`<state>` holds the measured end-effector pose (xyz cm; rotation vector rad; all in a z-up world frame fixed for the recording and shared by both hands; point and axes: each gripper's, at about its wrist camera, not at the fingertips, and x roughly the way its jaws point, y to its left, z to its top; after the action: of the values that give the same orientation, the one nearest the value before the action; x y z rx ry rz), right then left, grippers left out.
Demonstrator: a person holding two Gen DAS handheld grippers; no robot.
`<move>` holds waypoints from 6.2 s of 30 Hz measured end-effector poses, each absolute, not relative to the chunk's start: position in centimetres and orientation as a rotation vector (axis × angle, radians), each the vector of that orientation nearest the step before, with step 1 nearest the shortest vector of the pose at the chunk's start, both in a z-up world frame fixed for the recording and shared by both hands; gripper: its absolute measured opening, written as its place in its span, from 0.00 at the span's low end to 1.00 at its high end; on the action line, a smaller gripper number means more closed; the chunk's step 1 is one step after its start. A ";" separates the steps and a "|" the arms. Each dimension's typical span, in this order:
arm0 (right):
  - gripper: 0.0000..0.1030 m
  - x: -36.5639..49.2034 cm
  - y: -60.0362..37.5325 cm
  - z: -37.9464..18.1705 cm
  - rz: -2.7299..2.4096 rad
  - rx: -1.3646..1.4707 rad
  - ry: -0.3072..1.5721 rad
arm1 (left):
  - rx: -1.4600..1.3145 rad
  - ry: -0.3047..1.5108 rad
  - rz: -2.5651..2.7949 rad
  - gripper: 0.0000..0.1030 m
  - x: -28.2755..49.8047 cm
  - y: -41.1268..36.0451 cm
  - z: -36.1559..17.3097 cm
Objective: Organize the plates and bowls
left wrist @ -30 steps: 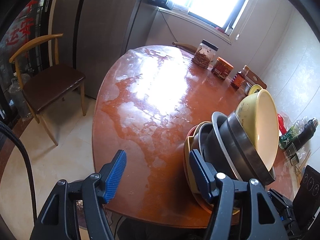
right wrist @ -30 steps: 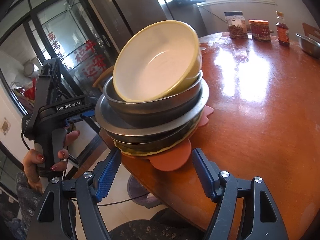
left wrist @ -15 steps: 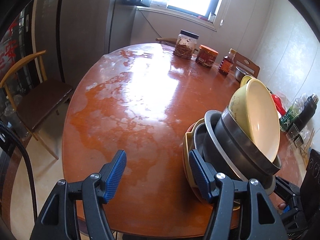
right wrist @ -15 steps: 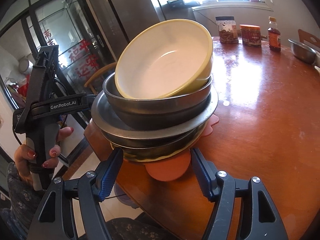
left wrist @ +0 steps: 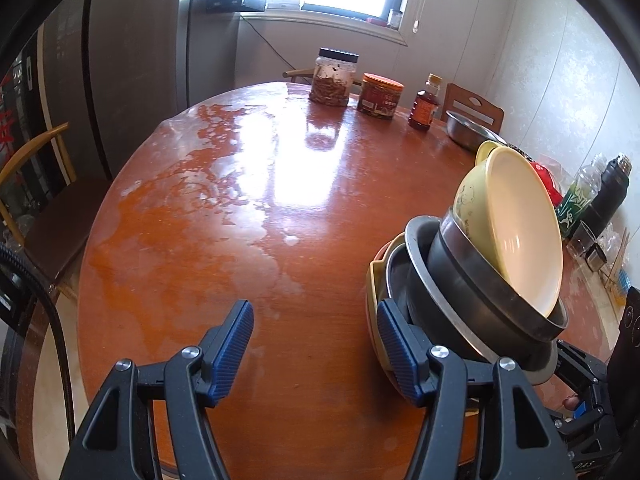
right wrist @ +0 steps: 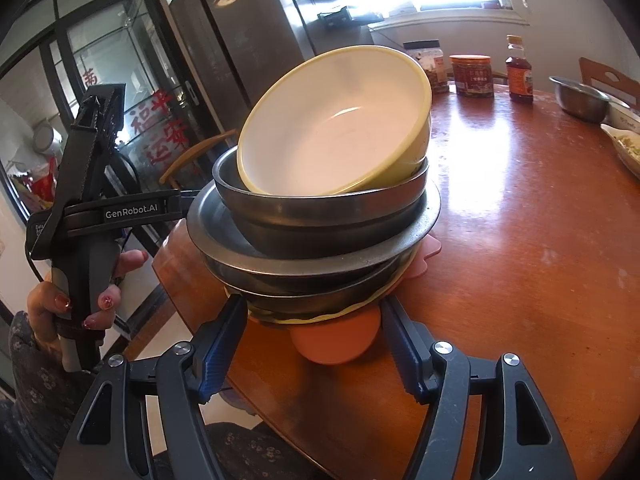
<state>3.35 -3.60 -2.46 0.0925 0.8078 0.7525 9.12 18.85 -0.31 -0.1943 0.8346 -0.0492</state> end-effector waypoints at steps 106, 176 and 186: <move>0.76 -7.5 -16.0 -0.8 0.319 0.102 0.614 | -0.106 0.774 0.042 0.75 -1.5 1.9 -2.2; 0.76 -7.4 -16.0 -1.1 0.312 0.110 0.630 | -0.109 0.791 0.061 0.75 -1.3 2.4 -2.6; 0.76 -7.4 -16.1 -1.2 0.309 0.116 0.636 | -0.098 0.794 0.062 0.75 -1.1 2.4 -2.7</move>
<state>-7.42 -16.10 -1.20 0.1164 0.6361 0.3089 -1.13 2.38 -2.66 -0.0981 0.7940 0.0621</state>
